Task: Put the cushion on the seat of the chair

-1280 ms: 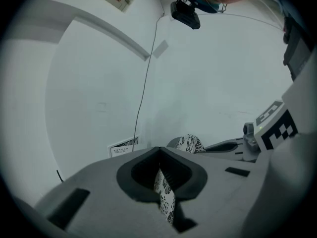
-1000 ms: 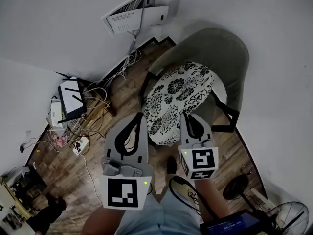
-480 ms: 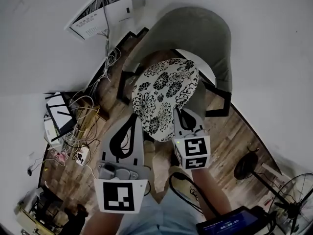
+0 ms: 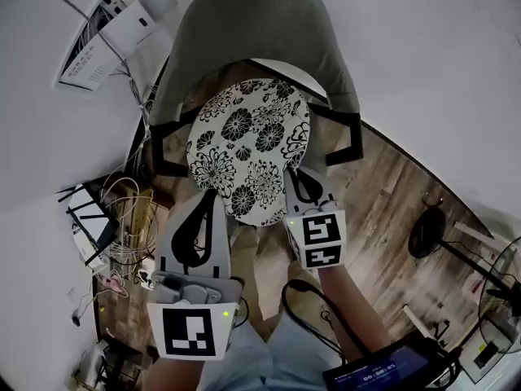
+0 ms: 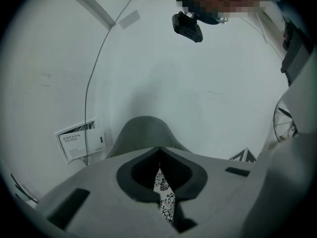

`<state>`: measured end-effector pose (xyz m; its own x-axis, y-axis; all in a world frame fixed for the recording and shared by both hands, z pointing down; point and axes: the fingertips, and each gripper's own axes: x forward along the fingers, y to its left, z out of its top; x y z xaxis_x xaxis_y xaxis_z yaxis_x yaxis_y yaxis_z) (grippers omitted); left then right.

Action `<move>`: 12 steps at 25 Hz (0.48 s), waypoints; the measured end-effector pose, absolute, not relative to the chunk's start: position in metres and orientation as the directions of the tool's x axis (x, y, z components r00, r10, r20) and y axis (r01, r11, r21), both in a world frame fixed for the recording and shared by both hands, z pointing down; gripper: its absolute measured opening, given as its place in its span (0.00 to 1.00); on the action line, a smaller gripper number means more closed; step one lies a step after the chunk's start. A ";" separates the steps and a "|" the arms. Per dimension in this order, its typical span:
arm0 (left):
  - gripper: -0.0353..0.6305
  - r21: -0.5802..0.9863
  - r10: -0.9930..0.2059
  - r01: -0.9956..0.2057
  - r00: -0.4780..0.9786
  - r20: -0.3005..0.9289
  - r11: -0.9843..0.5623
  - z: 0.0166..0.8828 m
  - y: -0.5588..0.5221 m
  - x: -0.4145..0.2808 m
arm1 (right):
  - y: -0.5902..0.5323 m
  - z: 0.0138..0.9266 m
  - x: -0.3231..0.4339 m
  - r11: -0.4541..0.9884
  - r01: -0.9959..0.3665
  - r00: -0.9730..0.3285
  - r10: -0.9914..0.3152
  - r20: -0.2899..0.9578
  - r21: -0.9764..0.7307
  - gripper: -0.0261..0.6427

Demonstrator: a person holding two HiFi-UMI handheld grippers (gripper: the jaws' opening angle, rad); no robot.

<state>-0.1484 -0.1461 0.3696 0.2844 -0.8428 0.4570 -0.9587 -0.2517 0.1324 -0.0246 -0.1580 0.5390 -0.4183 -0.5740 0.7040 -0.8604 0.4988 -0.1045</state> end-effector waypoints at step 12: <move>0.07 0.080 -0.821 -0.932 0.351 0.450 -0.355 0.408 -0.176 -0.104 | -0.153 0.592 0.035 0.386 -0.914 -0.350 -0.596 0.723 -0.124 0.09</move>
